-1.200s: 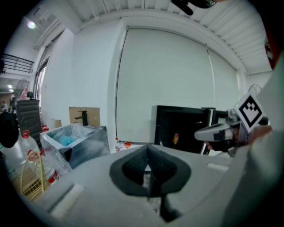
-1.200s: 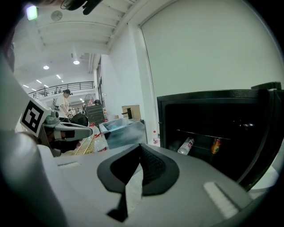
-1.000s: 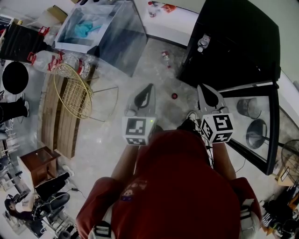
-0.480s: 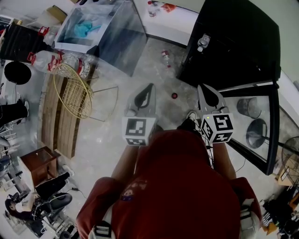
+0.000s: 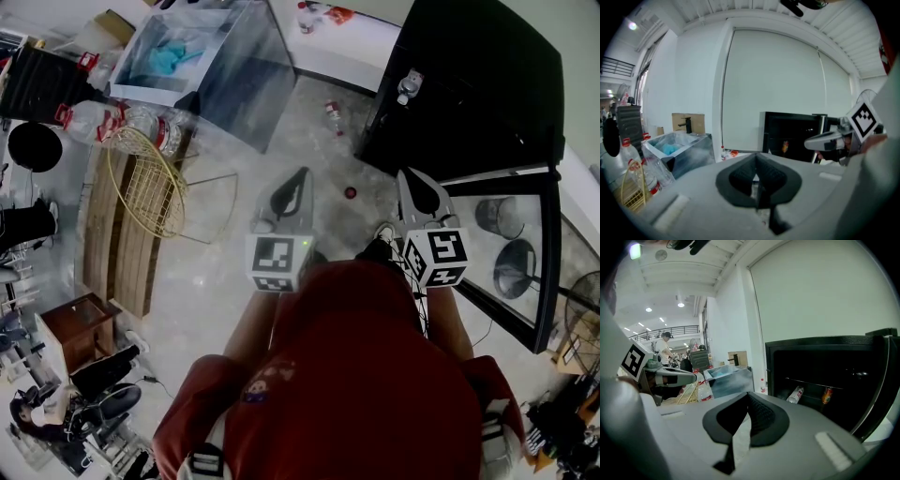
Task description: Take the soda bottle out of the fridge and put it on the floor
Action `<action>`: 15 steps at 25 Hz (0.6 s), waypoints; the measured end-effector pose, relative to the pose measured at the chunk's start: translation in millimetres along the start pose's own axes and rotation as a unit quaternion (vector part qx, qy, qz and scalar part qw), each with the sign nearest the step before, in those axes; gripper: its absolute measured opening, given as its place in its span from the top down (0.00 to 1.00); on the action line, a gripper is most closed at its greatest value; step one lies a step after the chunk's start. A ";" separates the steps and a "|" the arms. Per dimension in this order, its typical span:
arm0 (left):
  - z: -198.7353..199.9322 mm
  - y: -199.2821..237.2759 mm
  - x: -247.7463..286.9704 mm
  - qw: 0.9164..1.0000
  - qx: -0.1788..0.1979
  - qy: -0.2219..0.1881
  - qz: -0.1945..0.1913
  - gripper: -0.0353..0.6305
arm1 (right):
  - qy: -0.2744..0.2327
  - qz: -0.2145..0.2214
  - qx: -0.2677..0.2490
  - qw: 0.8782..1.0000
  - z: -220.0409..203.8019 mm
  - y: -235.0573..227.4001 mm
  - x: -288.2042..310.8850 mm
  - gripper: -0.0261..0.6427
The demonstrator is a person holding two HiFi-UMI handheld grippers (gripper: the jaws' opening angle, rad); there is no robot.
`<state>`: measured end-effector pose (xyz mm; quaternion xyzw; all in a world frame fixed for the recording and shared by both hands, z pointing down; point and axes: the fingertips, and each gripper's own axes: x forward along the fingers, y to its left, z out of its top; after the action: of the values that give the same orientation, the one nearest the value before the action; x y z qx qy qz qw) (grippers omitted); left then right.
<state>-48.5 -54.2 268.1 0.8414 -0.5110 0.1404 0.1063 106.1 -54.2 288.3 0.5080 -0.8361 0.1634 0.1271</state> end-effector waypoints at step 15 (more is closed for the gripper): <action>1.8 1.6 3.2 1.000 0.001 0.002 0.001 0.95 | 0.001 0.003 0.001 1.000 2.2 -1.7 3.8 0.96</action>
<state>-48.3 -58.2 267.5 0.8408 -0.5112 0.1429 0.1063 105.8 -58.9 287.9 0.5057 -0.8372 0.1648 0.1272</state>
